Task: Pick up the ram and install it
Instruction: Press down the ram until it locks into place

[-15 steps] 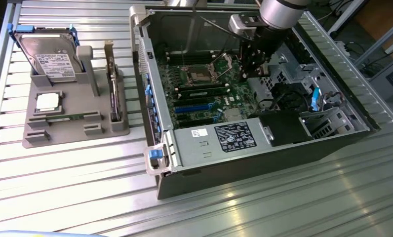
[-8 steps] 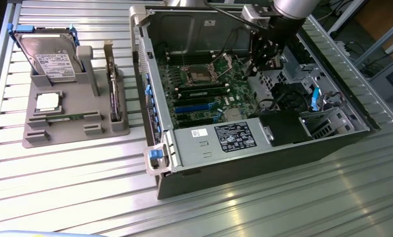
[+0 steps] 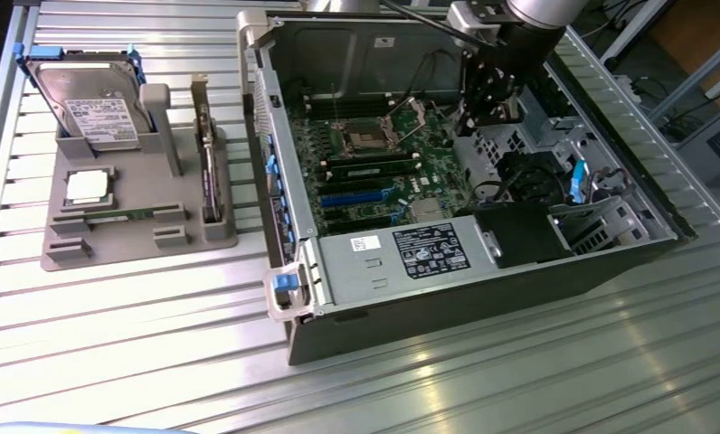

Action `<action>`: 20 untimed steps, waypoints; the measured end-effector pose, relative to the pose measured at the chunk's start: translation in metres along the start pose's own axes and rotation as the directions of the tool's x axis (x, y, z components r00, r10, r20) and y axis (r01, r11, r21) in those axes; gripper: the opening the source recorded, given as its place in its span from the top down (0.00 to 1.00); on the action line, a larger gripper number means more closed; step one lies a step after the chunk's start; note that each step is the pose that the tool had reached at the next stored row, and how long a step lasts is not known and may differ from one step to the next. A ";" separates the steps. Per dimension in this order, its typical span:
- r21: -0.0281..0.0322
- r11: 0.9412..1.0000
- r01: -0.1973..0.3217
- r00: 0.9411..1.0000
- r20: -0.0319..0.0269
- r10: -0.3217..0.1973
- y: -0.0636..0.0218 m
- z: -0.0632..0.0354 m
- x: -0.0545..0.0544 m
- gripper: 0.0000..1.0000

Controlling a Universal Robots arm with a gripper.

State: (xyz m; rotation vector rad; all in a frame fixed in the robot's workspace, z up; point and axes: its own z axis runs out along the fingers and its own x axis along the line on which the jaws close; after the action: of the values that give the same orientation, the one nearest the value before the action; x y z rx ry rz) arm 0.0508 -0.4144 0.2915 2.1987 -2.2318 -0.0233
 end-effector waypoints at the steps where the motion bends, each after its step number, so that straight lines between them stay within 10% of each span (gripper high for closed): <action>1: 0.000 1.000 0.000 1.000 0.000 0.000 0.0000 0.0000 0.000 0.90; 8: 0.000 0.998 -0.065 0.998 -0.001 0.065 0.0000 0.0002 0.000 0.90; 20: 0.001 0.971 -0.237 0.971 -0.003 0.237 0.0025 0.0012 0.000 0.90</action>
State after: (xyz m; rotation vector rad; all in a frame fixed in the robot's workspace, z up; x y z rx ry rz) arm 0.0483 -0.4144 0.2903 1.9144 -2.4761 -0.0172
